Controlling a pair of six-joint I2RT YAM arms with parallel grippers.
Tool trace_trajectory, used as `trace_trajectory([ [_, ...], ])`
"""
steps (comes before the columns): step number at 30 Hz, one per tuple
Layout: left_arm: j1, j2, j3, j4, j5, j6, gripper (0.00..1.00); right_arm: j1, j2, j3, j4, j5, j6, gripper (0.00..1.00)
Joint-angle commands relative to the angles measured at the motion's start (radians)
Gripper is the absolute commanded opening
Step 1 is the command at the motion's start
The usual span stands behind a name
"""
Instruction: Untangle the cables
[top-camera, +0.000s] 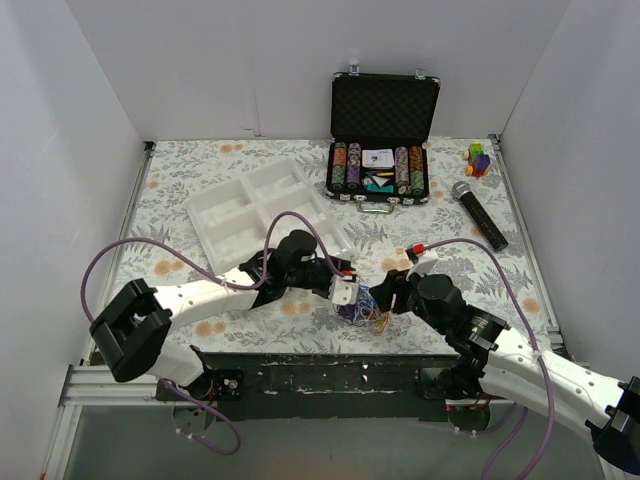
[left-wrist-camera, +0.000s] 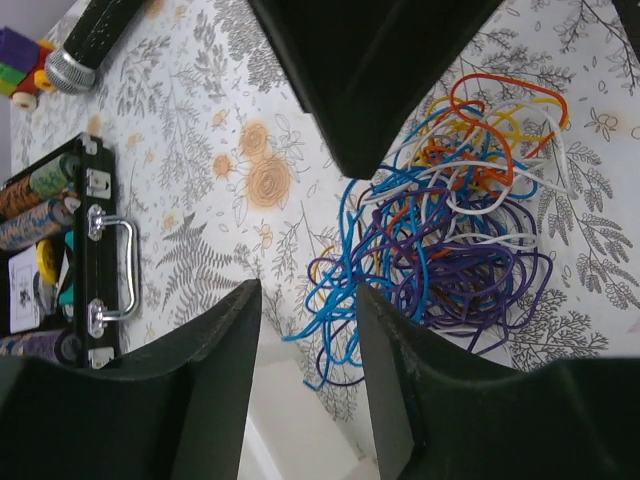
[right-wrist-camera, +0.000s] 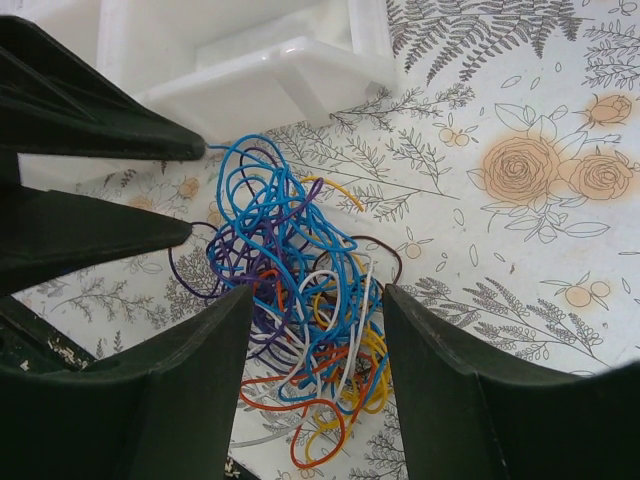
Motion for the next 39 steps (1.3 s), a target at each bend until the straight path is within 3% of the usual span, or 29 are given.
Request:
trace_trajectory([
  [1,-0.019,0.079,0.024,0.046,0.045,0.146,0.43,-0.009,-0.021,-0.007,0.013,-0.02,0.014,0.63],
  [5,-0.02,0.17,0.11,-0.101,0.051,0.244,0.43,-0.013,-0.018,-0.006,0.017,-0.034,0.01,0.63],
  [8,-0.02,0.216,0.151,-0.123,0.032,0.242,0.42,-0.016,-0.019,-0.005,0.019,-0.04,0.007,0.63],
  [11,-0.02,0.231,0.171,-0.126,0.023,0.238,0.26,-0.018,-0.021,-0.008,0.025,-0.05,0.008,0.63],
  [19,-0.02,0.126,0.155,-0.161,0.006,0.196,0.24,-0.026,0.012,-0.028,0.077,-0.079,-0.002,0.63],
  [23,-0.031,0.045,0.149,-0.199,0.003,0.143,0.08,-0.027,0.039,-0.039,0.117,-0.108,-0.002,0.62],
  [29,-0.057,-0.032,0.147,-0.233,-0.021,0.052,0.0,-0.027,0.062,-0.051,0.169,-0.151,-0.007,0.64],
  [39,-0.071,-0.048,0.184,-0.241,-0.07,-0.008,0.0,-0.027,0.105,-0.037,0.206,-0.184,-0.016,0.64],
])
